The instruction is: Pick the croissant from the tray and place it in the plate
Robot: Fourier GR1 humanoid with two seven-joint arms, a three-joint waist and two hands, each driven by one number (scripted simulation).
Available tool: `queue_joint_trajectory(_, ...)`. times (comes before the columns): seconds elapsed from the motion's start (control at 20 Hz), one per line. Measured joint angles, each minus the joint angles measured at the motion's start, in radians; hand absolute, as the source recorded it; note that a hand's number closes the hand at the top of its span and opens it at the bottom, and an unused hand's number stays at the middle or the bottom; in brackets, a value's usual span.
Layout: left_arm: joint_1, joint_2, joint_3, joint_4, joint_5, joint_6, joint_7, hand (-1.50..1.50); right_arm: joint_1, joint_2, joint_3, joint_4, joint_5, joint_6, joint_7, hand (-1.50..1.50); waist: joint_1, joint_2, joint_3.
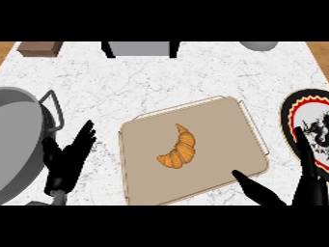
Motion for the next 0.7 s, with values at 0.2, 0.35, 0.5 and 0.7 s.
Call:
queue_joint_trajectory(0.2, 0.002, -0.001, 0.002, -0.002, 0.0, -0.007, -0.003, 0.0, -0.007, -0.019, 0.078, -0.081, 0.112, 0.191, 0.21, -1.5, 0.007, 0.001, -0.001)
queue_joint_trajectory(0.35, 0.001, -0.014, -0.004, 0.015, -0.007, -0.011, -0.013, 0.0, -0.085, 0.002, 0.12, -0.103, 0.19, 0.329, 0.379, -1.5, 0.011, 0.002, 0.0)
queue_joint_trajectory(0.5, 0.006, -0.019, -0.003, 0.004, -0.014, -0.009, -0.014, 0.0, -0.182, 0.056, 0.167, -0.079, 0.262, 0.435, 0.529, -1.5, 0.015, 0.002, 0.002)
queue_joint_trajectory(0.7, -0.006, -0.017, 0.017, 0.004, -0.011, -0.023, 0.011, 0.0, -0.289, 0.091, 0.22, -0.008, 0.3, 0.485, 0.631, -1.5, 0.012, 0.001, 0.003)
